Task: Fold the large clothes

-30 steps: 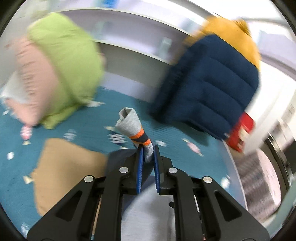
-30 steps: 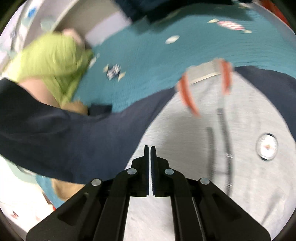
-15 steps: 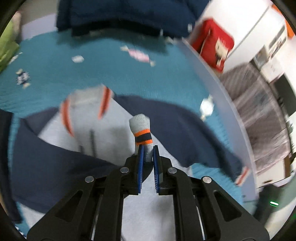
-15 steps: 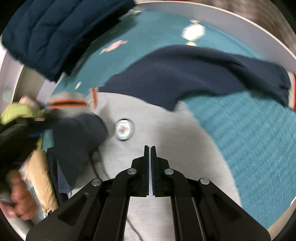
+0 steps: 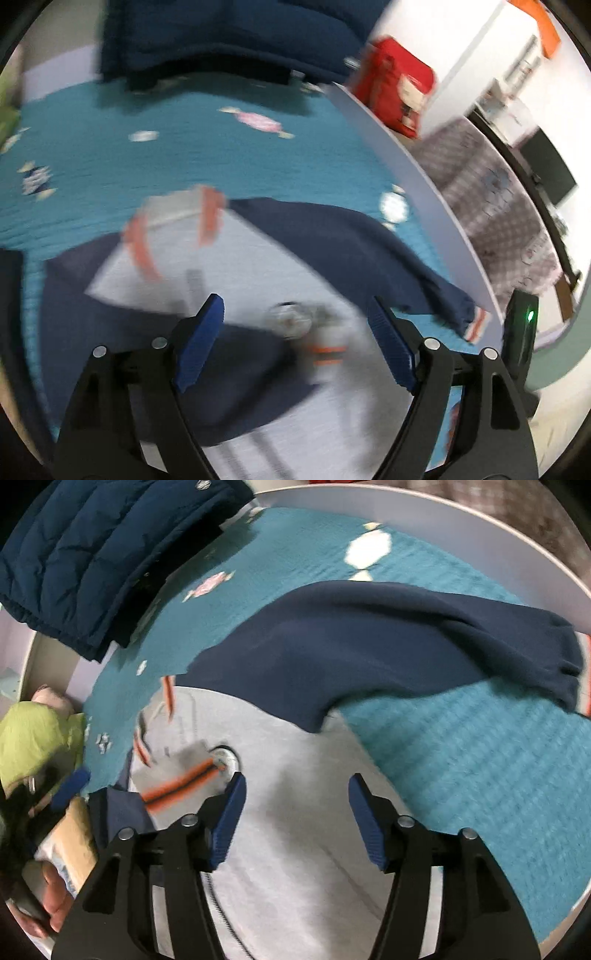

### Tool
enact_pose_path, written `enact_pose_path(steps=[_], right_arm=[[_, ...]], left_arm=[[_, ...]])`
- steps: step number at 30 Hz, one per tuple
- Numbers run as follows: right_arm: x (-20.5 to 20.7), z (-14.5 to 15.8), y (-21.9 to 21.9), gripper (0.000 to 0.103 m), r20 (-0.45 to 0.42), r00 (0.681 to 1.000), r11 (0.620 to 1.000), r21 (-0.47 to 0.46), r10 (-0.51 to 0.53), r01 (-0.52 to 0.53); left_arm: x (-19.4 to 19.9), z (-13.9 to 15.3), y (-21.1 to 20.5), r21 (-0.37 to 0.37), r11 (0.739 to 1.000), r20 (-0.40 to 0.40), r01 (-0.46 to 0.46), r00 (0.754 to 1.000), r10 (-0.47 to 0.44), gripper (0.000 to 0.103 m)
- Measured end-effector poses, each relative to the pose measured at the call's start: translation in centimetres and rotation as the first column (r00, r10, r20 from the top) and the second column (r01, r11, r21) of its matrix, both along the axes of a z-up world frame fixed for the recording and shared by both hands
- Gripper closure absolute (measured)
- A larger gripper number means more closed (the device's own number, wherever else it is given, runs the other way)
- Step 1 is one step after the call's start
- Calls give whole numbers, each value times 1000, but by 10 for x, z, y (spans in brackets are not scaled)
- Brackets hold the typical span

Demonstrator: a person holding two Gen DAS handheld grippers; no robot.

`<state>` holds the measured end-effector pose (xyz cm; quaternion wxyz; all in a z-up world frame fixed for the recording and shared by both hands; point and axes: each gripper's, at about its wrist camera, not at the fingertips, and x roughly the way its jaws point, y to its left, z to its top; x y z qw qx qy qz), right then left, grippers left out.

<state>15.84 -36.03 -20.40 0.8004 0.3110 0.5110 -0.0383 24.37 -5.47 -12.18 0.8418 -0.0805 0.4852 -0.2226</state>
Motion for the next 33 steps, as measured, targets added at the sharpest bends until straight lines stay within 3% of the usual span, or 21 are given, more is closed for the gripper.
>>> enact_pose_path(steps=[4,6,8,11,14,15,16,18,21,25,28,33], right_arm=[[18,0,22,37,-33,997,998,-2,69,-69],[25,-2,40,30,-90,989,991,-42,121,-125],[29,-14,53,30,-156,976,980,-98,155,-171],[21,-46,51,30,-288,953,972,-180,93,-149],[7,-53,46,30,-247,966,984,-137,80,-117],[6,-52,46,44,-222,972,984,-140,80,-113],[4,-51,44,69,-206,976,984,-149,66,-98],[4,-47,40,88,-204,977,985,-143,67,-98],[8,-42,39,89,-223,969,979,-143,109,-143],[4,-28,29,86,-212,974,994,-59,81,-96],[1,-25,36,86,-214,969,990,-34,123,-134],[4,-49,40,85,-289,951,992,-21,114,-126]], left_arm=[[-5,-5,62,19,994,-42,-108,993,109,22],[-13,-18,95,115,978,-40,-176,983,181,22],[-18,-37,120,214,949,-54,-230,968,247,22],[-27,-74,158,290,909,-146,-301,924,353,22],[-33,-99,181,238,906,-199,-350,895,398,23],[-33,-108,186,222,906,-227,-360,885,407,29],[-33,-118,189,204,911,-261,-358,877,403,53],[-35,-131,191,198,911,-288,-361,867,406,76],[-41,-131,196,143,907,-286,-396,861,421,77],[-41,-127,204,106,903,-306,-416,850,428,77],[-39,-130,202,127,908,-304,-399,856,419,76],[-40,-128,195,157,907,-286,-391,861,421,76]])
